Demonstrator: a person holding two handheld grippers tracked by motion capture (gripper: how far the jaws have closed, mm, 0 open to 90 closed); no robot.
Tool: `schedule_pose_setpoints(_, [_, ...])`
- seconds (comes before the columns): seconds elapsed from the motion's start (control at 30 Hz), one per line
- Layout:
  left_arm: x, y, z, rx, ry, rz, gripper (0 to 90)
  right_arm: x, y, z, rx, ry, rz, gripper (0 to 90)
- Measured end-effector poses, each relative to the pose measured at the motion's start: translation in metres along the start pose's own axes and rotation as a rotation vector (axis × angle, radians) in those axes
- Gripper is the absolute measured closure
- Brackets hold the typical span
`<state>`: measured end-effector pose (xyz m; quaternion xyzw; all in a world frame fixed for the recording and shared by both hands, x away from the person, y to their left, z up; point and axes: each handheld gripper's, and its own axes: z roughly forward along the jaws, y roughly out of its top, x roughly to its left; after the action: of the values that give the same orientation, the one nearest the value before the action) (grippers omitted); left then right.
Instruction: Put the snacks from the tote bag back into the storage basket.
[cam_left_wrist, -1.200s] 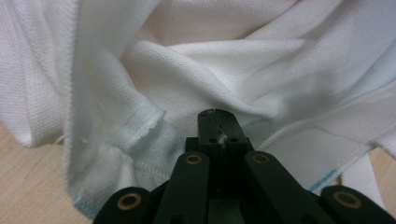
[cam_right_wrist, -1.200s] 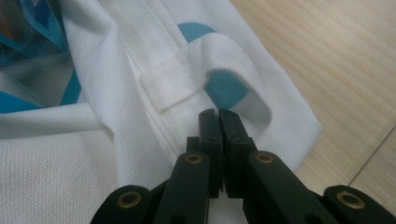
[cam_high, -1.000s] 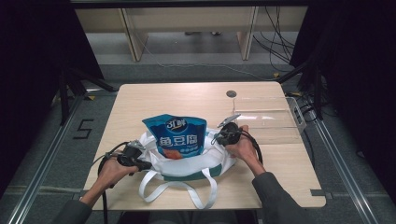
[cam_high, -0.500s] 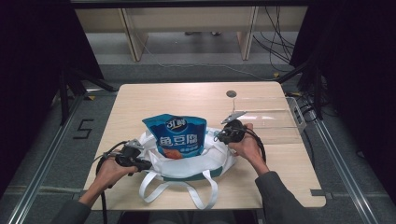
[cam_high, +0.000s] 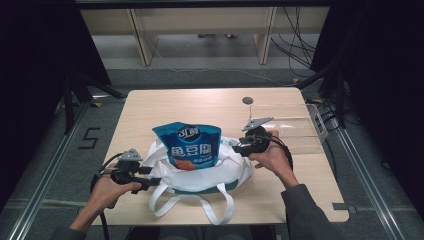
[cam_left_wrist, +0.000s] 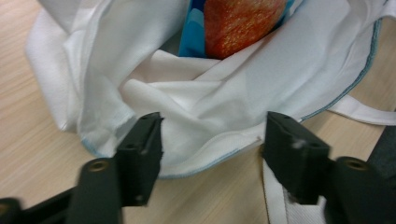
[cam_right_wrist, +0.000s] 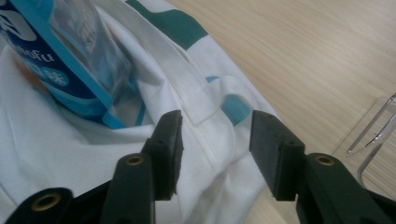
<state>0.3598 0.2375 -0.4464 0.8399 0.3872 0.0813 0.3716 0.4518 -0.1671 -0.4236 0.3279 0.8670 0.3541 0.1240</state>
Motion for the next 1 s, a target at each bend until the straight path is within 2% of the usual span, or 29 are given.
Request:
schedule_pose_setpoints(0.03, [-0.001,-0.001,-0.001,-0.001,-0.002,-0.005,33.8,0.002,0.000,0.000,-0.004,0.007,0.016,49.4])
schedule_pose_setpoints(0.07, [-0.002,-0.003,-0.003,-0.007,0.009,-0.007,33.1,0.002,0.001,-0.001,-0.011,0.002,-0.003,48.9])
schedule_pose_setpoints(0.1, [-0.004,-0.005,-0.005,-0.011,0.024,-0.003,30.8,0.003,0.002,-0.005,0.013,0.009,-0.001,47.4])
schedule_pose_setpoints(0.17, [-0.005,-0.008,-0.008,-0.016,0.034,-0.003,28.4,0.004,0.004,-0.006,0.001,0.006,-0.024,44.8])
schedule_pose_setpoints(0.2, [-0.007,-0.010,-0.008,-0.040,0.043,-0.011,28.1,0.004,0.005,-0.009,0.013,0.013,-0.033,44.3])
schedule_pose_setpoints(0.23, [-0.008,-0.011,-0.011,-0.036,0.034,-0.012,27.4,0.005,0.007,-0.012,0.027,0.017,-0.035,43.7])
schedule_pose_setpoints(0.27, [-0.009,-0.012,-0.012,-0.040,0.033,-0.019,26.7,0.006,0.008,-0.011,0.006,0.007,-0.048,43.0])
schedule_pose_setpoints(0.3, [-0.010,-0.014,-0.014,-0.045,0.044,-0.034,26.0,0.006,0.010,-0.014,0.025,0.015,-0.060,42.3])
schedule_pose_setpoints(0.33, [-0.011,-0.015,-0.016,-0.052,0.046,-0.037,25.0,0.008,0.012,-0.017,0.018,0.016,-0.052,40.9])
schedule_pose_setpoints(0.4, [-0.012,-0.018,-0.018,-0.062,0.049,-0.030,23.3,0.011,0.016,-0.022,0.023,0.019,-0.070,40.0])
schedule_pose_setpoints(0.5, [-0.012,-0.024,-0.022,-0.049,0.047,-0.041,22.0,0.017,0.025,-0.034,0.030,0.050,-0.089,38.1])
schedule_pose_setpoints(0.53, [-0.012,-0.025,-0.022,-0.050,0.053,-0.042,22.0,0.022,0.028,-0.038,0.027,0.047,-0.067,37.9])
schedule_pose_setpoints(0.57, [-0.012,-0.026,-0.024,-0.048,0.048,-0.041,22.0,0.023,0.031,-0.041,0.039,0.067,-0.085,37.6])
schedule_pose_setpoints(0.63, [-0.013,-0.028,-0.024,-0.056,0.064,-0.044,22.0,0.028,0.038,-0.046,0.048,0.072,-0.097,37.0])
schedule_pose_setpoints(0.67, [-0.013,-0.029,-0.025,-0.046,0.054,-0.039,22.0,0.029,0.042,-0.051,0.071,0.080,-0.106,36.5])
schedule_pose_setpoints(0.77, [-0.015,-0.030,-0.024,-0.054,0.063,-0.034,22.1,0.032,0.056,-0.057,0.073,0.097,-0.157,35.6])
schedule_pose_setpoints(0.8, [-0.015,-0.030,-0.025,-0.039,0.061,-0.039,22.1,0.034,0.061,-0.059,0.082,0.100,-0.163,35.2])
schedule_pose_setpoints(0.83, [-0.016,-0.031,-0.024,-0.044,0.063,-0.048,22.1,0.037,0.066,-0.060,0.087,0.113,-0.171,35.2])
schedule_pose_setpoints(0.87, [-0.015,-0.031,-0.026,-0.036,0.065,-0.030,22.1,0.039,0.071,-0.061,0.075,0.112,-0.188,35.1])
schedule_pose_setpoints(0.93, [-0.015,-0.033,-0.026,-0.035,0.074,-0.022,22.4,0.044,0.085,-0.064,0.084,0.124,-0.241,34.5])
schedule_pose_setpoints(1.0, [-0.016,-0.034,-0.026,-0.037,0.077,-0.027,22.7,0.050,0.095,-0.066,0.087,0.135,-0.266,34.0])
